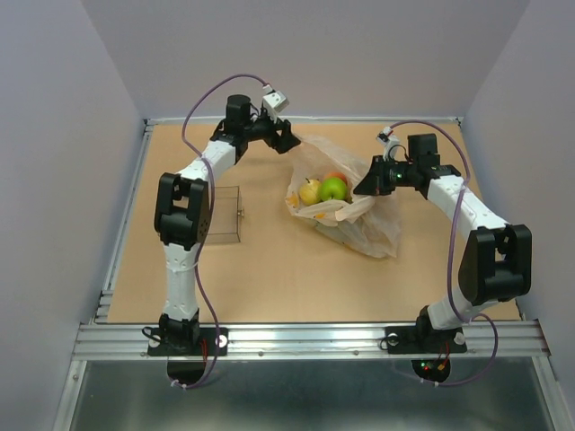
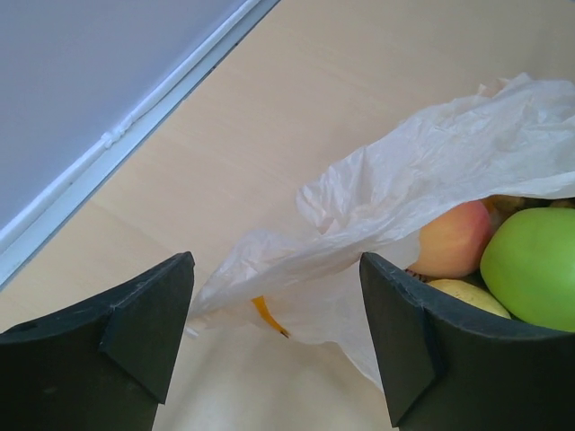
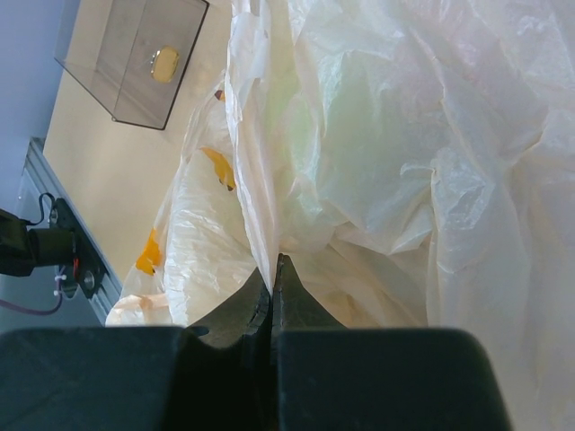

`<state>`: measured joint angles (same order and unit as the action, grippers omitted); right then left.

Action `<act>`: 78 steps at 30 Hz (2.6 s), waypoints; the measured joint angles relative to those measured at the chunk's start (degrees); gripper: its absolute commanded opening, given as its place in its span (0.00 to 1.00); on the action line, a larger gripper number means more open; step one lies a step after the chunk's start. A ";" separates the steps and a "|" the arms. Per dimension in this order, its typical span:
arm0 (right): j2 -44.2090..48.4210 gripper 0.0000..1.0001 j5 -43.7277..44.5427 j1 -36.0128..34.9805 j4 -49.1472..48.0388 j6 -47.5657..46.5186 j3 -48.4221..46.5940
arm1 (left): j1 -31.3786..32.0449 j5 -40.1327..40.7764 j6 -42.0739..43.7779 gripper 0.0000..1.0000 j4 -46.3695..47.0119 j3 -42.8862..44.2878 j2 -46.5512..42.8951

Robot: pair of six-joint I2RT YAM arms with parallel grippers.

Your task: Place the fake fruits into the plastic bag and tie a complex knot

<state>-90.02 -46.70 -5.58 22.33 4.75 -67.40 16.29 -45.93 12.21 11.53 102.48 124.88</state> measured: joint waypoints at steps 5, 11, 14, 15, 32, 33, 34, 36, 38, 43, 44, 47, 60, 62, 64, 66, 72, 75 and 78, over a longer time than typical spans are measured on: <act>0.00 0.00 0.00 0.00 0.07 -0.04 0.00 | -0.61 0.02 1.57 0.81 -0.24 0.00 0.00; 0.00 0.00 0.00 0.00 0.33 -0.09 0.00 | -0.76 -1.33 2.49 0.84 -0.63 0.00 0.07; 0.00 0.01 -0.04 0.00 0.48 -0.09 0.00 | -0.76 -2.03 2.97 0.86 -0.63 0.00 0.33; 0.00 0.01 -0.09 0.00 0.57 -0.09 0.00 | -0.76 -2.16 3.13 0.86 -0.61 0.00 0.55; 0.00 0.01 -1.64 0.00 1.70 -0.15 -0.07 | -1.36 -5.05 11.43 0.99 -0.20 -3.76 1.86; 0.00 0.01 -1.79 0.00 1.70 -0.26 -0.07 | -1.46 -5.35 11.80 0.99 -0.24 -4.76 1.68; 0.00 0.00 -1.92 0.00 1.73 -0.33 -0.07 | -1.60 -5.51 12.07 0.99 -0.07 -5.57 1.55; 0.00 0.00 -2.21 0.00 1.75 -0.48 -0.07 | -1.84 -5.75 12.46 0.97 0.52 -7.54 1.27; 0.00 0.00 -2.51 0.00 1.75 -0.52 -0.07 | -2.12 -5.73 12.39 0.94 1.16 -7.76 1.25; 0.00 0.01 -2.73 0.00 2.27 -1.01 -0.07 | -2.34 -6.14 10.62 0.88 4.24 -6.97 1.22; 0.00 0.00 -2.73 0.00 2.38 -1.09 -0.07 | -2.45 -6.40 10.05 0.86 4.94 -6.71 1.22; 0.00 0.01 -2.73 0.00 3.04 -1.53 -0.07 | -2.54 -7.28 8.79 0.79 6.75 -5.92 1.20; -1.09 0.00 -0.72 0.00 5.16 -3.10 -2.62 | -2.91 -9.92 10.73 0.00 1.25 -5.51 -0.37; -3.41 0.00 0.44 0.00 5.33 -3.87 -6.29 | -3.41 -9.99 12.90 0.00 -3.56 -7.30 -3.19; -6.73 0.00 1.46 0.00 5.35 -4.17 -10.97 | -4.28 -9.97 15.93 0.00 -9.99 -10.05 -8.15; -10.23 0.06 2.49 0.00 4.70 -4.33 -15.32 | -4.79 -9.68 18.43 0.00 -15.26 -13.38 -13.64; -19.32 0.78 4.70 0.00 4.17 -2.16 -28.50 | -5.38 -10.27 18.69 0.00 -25.24 -27.32 -34.73; -18.34 0.89 7.67 0.02 4.31 -1.42 -29.53 | -4.28 -10.38 12.96 0.00 -25.09 -32.87 -40.13; -12.52 0.86 10.21 0.66 5.20 -0.92 -28.35 | -3.28 -9.99 7.74 0.00 -24.94 -35.39 -41.59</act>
<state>-102.54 -36.49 -4.93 27.53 3.84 -95.74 13.02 -55.92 19.94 -13.41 67.09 83.29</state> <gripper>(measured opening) 0.886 0.026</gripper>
